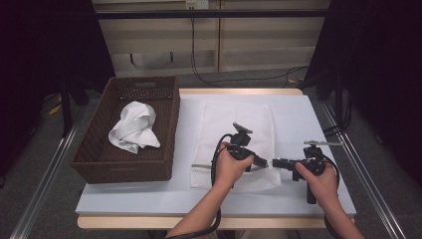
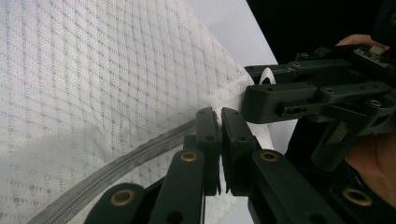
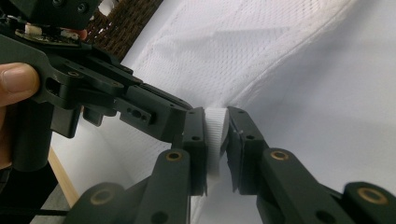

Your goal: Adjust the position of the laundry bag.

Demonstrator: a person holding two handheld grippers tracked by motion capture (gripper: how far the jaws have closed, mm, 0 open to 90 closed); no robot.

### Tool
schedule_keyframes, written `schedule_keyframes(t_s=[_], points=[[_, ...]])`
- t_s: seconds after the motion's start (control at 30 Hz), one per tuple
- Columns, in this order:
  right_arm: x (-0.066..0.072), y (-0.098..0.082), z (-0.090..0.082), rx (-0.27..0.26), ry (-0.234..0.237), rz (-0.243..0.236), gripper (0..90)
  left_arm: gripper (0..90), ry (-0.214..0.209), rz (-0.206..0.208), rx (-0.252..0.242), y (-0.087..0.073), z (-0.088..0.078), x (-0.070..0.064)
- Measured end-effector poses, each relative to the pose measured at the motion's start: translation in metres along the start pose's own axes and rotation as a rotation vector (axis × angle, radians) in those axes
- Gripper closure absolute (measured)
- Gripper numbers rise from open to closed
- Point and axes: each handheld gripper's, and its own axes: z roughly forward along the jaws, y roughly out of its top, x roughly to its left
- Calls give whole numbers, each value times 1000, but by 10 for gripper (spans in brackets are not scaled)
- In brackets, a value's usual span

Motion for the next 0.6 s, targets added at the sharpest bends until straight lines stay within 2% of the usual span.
schedule_keyframes(t_s=[0.03, 0.17, 0.3, 0.37, 0.4, 0.53, 0.57, 0.6], points=[[0, 0, 0, 2, -1, 1, 790, 866, 0, 12, 1, 0, 0, 0], [0, 0, 0, 11, -4, 1, 820, 866, -8, -2, -8, -1, 1, 0], [1, 0, -1, 18, 1, 3, 848, 861, -16, 4, -7, -1, 1, 1], [2, 0, 0, 25, 9, 7, 850, 831, -10, -4, -11, -1, 0, 1], [3, -1, 0, 24, 11, 8, 850, 810, 8, 4, -11, -2, 0, 2], [4, 0, 0, 14, 16, 9, 850, 804, 13, -6, -13, -4, 2, 4], [5, 1, -1, 7, 9, 3, 850, 804, -9, -11, -17, -6, 4, 4], [5, 1, -1, 7, 9, 3, 850, 803, -9, -11, -17, -6, 4, 4]])
